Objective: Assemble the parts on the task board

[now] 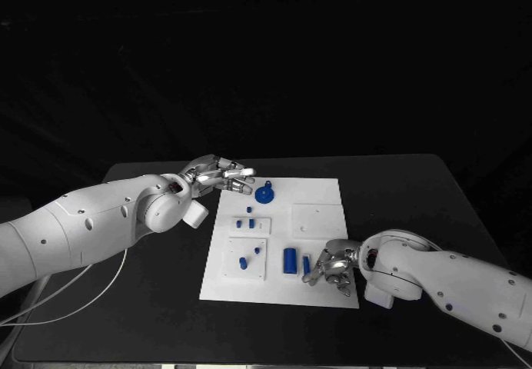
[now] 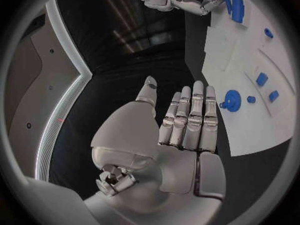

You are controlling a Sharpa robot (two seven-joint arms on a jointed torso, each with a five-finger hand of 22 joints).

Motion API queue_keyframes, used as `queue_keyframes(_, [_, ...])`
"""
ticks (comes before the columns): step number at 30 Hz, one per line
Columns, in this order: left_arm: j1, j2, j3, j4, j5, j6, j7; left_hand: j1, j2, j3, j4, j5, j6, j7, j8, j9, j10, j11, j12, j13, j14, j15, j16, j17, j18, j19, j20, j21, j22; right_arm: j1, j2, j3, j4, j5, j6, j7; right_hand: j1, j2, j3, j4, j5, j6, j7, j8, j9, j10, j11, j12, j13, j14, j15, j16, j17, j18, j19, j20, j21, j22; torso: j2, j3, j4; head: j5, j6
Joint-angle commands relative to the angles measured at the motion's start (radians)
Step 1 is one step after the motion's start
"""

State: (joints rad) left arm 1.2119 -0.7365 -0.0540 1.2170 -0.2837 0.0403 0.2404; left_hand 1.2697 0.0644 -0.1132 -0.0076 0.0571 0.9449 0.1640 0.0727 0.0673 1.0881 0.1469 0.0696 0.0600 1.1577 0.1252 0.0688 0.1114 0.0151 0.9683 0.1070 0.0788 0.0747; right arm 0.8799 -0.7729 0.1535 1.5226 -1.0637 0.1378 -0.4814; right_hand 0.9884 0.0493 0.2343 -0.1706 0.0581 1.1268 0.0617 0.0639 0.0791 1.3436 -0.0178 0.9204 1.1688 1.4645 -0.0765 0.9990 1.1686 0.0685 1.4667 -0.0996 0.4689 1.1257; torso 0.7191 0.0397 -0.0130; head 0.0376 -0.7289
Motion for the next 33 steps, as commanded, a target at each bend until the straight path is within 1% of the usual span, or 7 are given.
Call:
queue_keyframes(1, [0.0,0.001,0.0,0.002,-0.002,0.016,0.005,0.008,0.005,0.006,-0.002,0.0,-0.007,0.002,0.003,0.001,-0.007,-0.002,-0.002,0.001,-0.009,0.0,-0.005,0.0,0.002,-0.005,0.004,0.005,0.001,-0.006,-0.002,-0.004,-0.006,-0.015,0.008,-0.009,0.004,0.021,0.027,-0.009,-0.003,0.002,0.009,0.0,-0.001,-0.003,-0.004,0.006,0.0,0.001,0.002,0.001,0.0,0.012,0.035,0.004,0.003,0.0,0.0,-0.0005,0.0008,0.0,0.001])
queue_keyframes(3, [0.0,0.001,0.0,0.002,-0.002,0.017,0.005,0.008,0.005,0.006,-0.002,0.0,-0.007,0.002,0.003,0.001,-0.007,-0.002,-0.002,0.001,-0.009,0.0,-0.005,0.0,0.002,-0.005,0.004,0.005,0.001,-0.006,-0.002,-0.004,-0.008,-0.016,0.002,-0.01,-0.005,0.032,0.059,-0.012,-0.007,0.009,0.005,0.0,-0.001,-0.003,-0.006,0.006,-0.001,0.001,0.001,0.002,0.0,0.01,0.035,0.002,0.004,0.0,0.0,-0.0005,0.0008,0.0,0.001])
queue_keyframes(6, [0.0,0.001,0.0,0.002,-0.002,0.017,0.005,0.008,0.005,0.006,-0.002,0.0,-0.007,0.002,0.003,0.001,-0.007,-0.002,-0.002,0.001,-0.009,0.0,-0.005,0.0,0.002,-0.005,0.004,0.005,0.001,-0.006,-0.001,-0.004,-0.011,-0.018,-0.013,-0.011,-0.041,0.021,0.131,-0.013,-0.009,0.019,0.002,0.0,-0.003,0.0,-0.008,0.004,0.001,0.002,-0.002,0.002,0.003,0.004,0.035,-0.003,0.004,0.0,0.0,-0.0007,0.0007,0.0,0.001])
queue_keyframes(11, [0.0,0.001,-0.001,0.002,-0.002,0.018,0.003,0.008,0.005,0.006,-0.002,0.0,-0.007,0.002,0.003,0.001,-0.007,-0.002,-0.002,0.001,-0.009,0.0,-0.005,0.0,0.002,-0.005,0.004,0.005,0.001,-0.007,0.002,-0.004,-0.016,-0.019,-0.033,-0.011,-0.056,0.017,0.175,-0.004,-0.008,0.025,0.0,0.0,0.0,0.001,-0.01,0.005,0.003,0.002,-0.003,0.002,0.005,0.004,0.036,-0.003,0.008,0.002,0.0,-0.0007,0.0003,0.0,0.001])
queue_keyframes(12, [0.0,0.001,-0.001,0.002,-0.002,0.019,0.002,0.008,0.005,0.006,-0.002,0.0,-0.007,0.002,0.003,0.001,-0.007,-0.002,-0.002,0.001,-0.009,0.0,-0.005,0.0,0.002,-0.005,0.004,0.005,0.001,-0.007,0.002,-0.004,-0.017,-0.019,-0.035,-0.011,-0.068,0.006,0.206,0.003,-0.009,0.026,-0.001,0.0,-0.001,0.002,-0.011,0.003,0.004,0.001,-0.004,0.001,0.006,0.002,0.037,-0.005,0.01,0.003,0.0,-0.0007,0.0005,0.0,0.001])
queue_keyframes(18, [0.0,0.0,-0.001,0.002,-0.002,0.021,-0.002,0.008,0.005,0.006,-0.002,0.0,-0.007,0.002,0.003,0.001,-0.007,-0.002,-0.002,0.001,-0.009,0.0,-0.005,0.0,0.002,-0.005,0.004,0.005,0.001,-0.007,0.005,-0.004,-0.026,-0.019,-0.038,-0.012,-0.099,-0.005,0.21,0.017,-0.01,0.028,-0.001,0.0,-0.002,0.003,-0.011,0.002,0.006,0.002,-0.004,0.001,0.008,0.001,0.037,-0.006,0.008,0.001,0.0,-0.0006,0.0013,0.001,0.0])
queue_keyframes(33, [0.0,-0.001,-0.002,0.002,-0.003,0.022,-0.004,0.008,0.006,0.007,-0.002,0.0,-0.007,0.002,0.003,0.001,-0.008,-0.002,-0.002,0.001,-0.01,0.001,-0.005,0.0,0.002,-0.006,0.005,0.005,0.001,-0.007,0.018,-0.004,-0.044,-0.025,-0.03,-0.036,-0.089,-0.015,0.2,0.009,-0.008,0.036,-0.002,0.0,0.002,0.003,-0.011,0.002,0.008,0.003,-0.003,0.0,0.008,0.002,0.036,-0.004,0.009,0.002,0.0,-0.0008,0.0001,0.002,-0.002])
